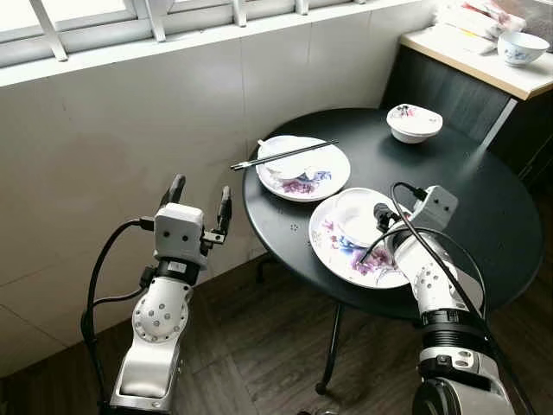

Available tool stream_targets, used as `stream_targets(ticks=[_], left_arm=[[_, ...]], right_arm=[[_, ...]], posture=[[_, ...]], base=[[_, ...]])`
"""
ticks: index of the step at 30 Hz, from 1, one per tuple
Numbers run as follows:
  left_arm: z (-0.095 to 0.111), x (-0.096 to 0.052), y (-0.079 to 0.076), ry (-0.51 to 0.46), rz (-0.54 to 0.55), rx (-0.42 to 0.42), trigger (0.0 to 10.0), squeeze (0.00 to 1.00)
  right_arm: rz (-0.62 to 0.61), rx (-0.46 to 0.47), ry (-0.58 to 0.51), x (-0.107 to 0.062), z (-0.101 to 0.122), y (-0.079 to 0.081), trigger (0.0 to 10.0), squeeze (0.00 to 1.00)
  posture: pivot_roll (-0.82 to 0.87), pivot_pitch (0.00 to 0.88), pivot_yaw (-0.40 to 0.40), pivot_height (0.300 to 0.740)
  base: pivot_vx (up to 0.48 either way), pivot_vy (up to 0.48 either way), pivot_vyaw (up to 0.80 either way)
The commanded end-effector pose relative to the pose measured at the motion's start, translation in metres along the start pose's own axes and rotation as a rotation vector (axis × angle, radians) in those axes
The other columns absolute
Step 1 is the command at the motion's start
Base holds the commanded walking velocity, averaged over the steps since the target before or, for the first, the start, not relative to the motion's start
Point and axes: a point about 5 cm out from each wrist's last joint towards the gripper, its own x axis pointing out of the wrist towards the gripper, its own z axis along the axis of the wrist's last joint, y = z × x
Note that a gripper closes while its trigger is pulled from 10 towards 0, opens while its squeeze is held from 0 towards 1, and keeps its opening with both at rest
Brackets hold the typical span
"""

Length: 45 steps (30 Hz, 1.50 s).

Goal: Kitchen organization

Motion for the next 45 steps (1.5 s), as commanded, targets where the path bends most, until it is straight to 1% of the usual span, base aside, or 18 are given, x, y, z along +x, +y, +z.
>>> stream_targets(ticks=[1, 3, 7, 9, 10, 11, 13, 18, 20, 21, 22, 23, 27, 31, 33, 37, 40, 45], left_arm=[[-0.001, 0.000, -0.001, 0.009, 0.000, 0.004, 10.0, 0.00], [-0.001, 0.000, -0.001, 0.009, -0.001, 0.003, 10.0, 0.00], [-0.001, 0.000, -0.001, 0.010, 0.000, 0.005, 10.0, 0.00], [-0.001, 0.000, 0.000, 0.011, 0.001, 0.006, 10.0, 0.00], [-0.001, 0.000, 0.000, 0.011, 0.002, 0.006, 10.0, 0.00], [-0.001, 0.001, 0.000, 0.012, 0.003, 0.007, 10.0, 0.00], [-0.001, 0.001, 0.000, 0.012, 0.003, 0.007, 10.0, 0.00], [-0.002, 0.001, -0.001, 0.015, -0.003, 0.005, 10.0, 0.00], [-0.002, 0.001, -0.002, 0.016, -0.005, 0.004, 10.0, 0.00], [-0.002, 0.001, -0.002, 0.016, -0.005, 0.004, 10.0, 0.00], [-0.002, 0.001, -0.002, 0.016, -0.005, 0.004, 10.0, 0.00], [-0.002, 0.001, -0.002, 0.016, -0.004, 0.004, 10.0, 0.00], [-0.002, 0.001, -0.001, 0.017, -0.003, 0.005, 10.0, 0.00], [-0.002, 0.001, 0.000, 0.018, 0.000, 0.007, 10.0, 0.00], [-0.002, 0.001, -0.001, 0.018, -0.001, 0.008, 10.0, 0.00], [-0.002, 0.001, -0.001, 0.018, -0.001, 0.008, 10.0, 0.00], [-0.002, 0.001, -0.001, 0.019, -0.002, 0.008, 10.0, 0.00], [-0.003, 0.001, -0.002, 0.020, -0.006, 0.006, 10.0, 0.00]], right_arm=[[0.034, -0.084, -0.107, -0.004, 0.015, 0.009, 10.0, 0.00], [0.050, -0.112, -0.133, -0.005, 0.018, 0.012, 10.0, 0.00], [0.039, -0.092, -0.110, -0.005, 0.014, 0.014, 10.0, 0.00], [0.006, -0.078, -0.114, -0.005, 0.013, 0.010, 10.0, 0.00], [-0.030, -0.064, -0.120, -0.005, 0.014, 0.006, 10.0, 0.00], [-0.073, -0.074, -0.142, -0.006, 0.016, 0.001, 10.0, 0.00], [-0.112, -0.095, -0.163, -0.007, 0.018, -0.004, 10.0, 0.00], [-0.127, -0.094, -0.149, -0.007, 0.016, -0.007, 10.0, 0.00], [-0.124, -0.058, -0.115, -0.007, 0.011, -0.006, 10.0, 0.00], [-0.124, -0.058, -0.115, -0.007, 0.011, -0.006, 10.0, 0.00], [-0.122, -0.017, -0.074, -0.005, 0.005, -0.006, 10.0, 0.00], [-0.124, 0.002, -0.055, -0.005, 0.003, -0.005, 10.0, 0.00], [-0.130, 0.012, -0.051, -0.005, 0.002, -0.005, 10.0, 0.00], [-0.128, 0.043, -0.028, -0.004, 0.000, -0.004, 10.0, 0.00], [-0.139, 0.077, -0.001, -0.004, -0.002, -0.005, 10.0, 0.00], [-0.161, 0.079, -0.003, -0.005, -0.001, -0.007, 10.0, 0.00], [-0.174, 0.062, 0.013, -0.005, -0.002, -0.008, 10.0, 0.00], [-0.177, 0.020, 0.077, -0.006, -0.010, -0.007, 10.0, 0.00]], posture=[[0.02, 0.024, -0.041, 0.740], [0.02, 0.026, -0.037, 0.740], [0.02, 0.026, -0.037, 0.740], [0.02, 0.026, -0.037, 0.740], [0.02, 0.026, -0.039, 0.740], [0.02, 0.026, -0.038, 0.740], [0.02, 0.025, -0.037, 0.740], [0.02, 0.026, -0.036, 0.740], [0.01, 0.025, -0.034, 0.740], [0.01, 0.025, -0.034, 0.740], [0.02, 0.025, -0.036, 0.740], [0.02, 0.025, -0.036, 0.740], [0.02, 0.026, -0.037, 0.740], [0.02, 0.027, -0.038, 0.740], [0.02, 0.027, -0.038, 0.740], [0.02, 0.024, -0.037, 0.740], [0.02, 0.024, -0.037, 0.740], [0.02, 0.019, -0.037, 0.740]], base=[[0.000, 0.000, 0.00], [0.000, 0.000, 0.00], [0.000, 0.000, 0.00], [0.000, 0.000, 0.00], [0.000, 0.000, 0.00], [0.000, 0.000, 0.00], [0.000, 0.000, 0.00], [0.000, 0.000, 0.00], [0.000, 0.000, 0.00], [0.000, 0.000, 0.00], [0.000, 0.000, 0.00], [0.000, 0.000, 0.00], [0.000, 0.000, 0.00], [0.000, 0.000, 0.00], [0.000, 0.000, 0.00], [0.000, 0.000, 0.00], [0.000, 0.000, 0.00], [0.000, 0.000, 0.00]])
